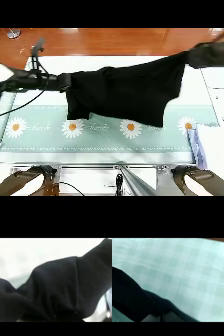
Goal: Fold the shirts.
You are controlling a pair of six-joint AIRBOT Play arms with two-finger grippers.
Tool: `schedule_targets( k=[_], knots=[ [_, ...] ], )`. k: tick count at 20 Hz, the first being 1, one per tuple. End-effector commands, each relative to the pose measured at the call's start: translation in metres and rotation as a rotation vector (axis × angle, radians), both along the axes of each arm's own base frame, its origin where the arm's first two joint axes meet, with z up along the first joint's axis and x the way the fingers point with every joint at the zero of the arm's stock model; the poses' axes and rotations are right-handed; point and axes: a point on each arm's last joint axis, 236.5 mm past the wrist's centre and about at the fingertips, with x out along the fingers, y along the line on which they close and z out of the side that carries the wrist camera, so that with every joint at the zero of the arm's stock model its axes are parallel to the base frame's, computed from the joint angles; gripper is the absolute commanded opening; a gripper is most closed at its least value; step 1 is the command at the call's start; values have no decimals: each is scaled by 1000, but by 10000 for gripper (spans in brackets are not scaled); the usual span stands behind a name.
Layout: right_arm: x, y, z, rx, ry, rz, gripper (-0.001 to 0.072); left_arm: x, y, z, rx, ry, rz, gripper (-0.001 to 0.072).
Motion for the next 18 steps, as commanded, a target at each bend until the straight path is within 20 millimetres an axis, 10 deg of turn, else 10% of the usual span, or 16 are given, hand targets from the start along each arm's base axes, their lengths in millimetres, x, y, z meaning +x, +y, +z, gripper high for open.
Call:
schedule_targets(
  k=[1, 9, 10, 11, 12, 14, 18],
  knots=[
    [75, -7, -61, 59, 48, -124, 17, 59, 8, -44, 20, 5, 111, 28],
    [154, -3, -131, 534, 188, -288, 20, 118, -5, -94, -24, 104, 127, 40],
    [156, -4, -139, 557, 208, -289, 131, 115, -11, -95, -54, 131, 121, 242],
    [157, -7, -145, 572, 228, -298, 372, 113, -12, -95, -57, 141, 111, 634],
    [155, -15, -148, 578, 245, -306, 564, 109, -8, -93, -53, 155, 89, 705],
    [141, -42, -146, 549, 290, -289, 575, 96, 25, -80, 1, 205, 17, 704],
    [80, -137, -144, 361, 375, -322, 572, 52, 155, -82, 225, 376, 111, 704]
  ],
)
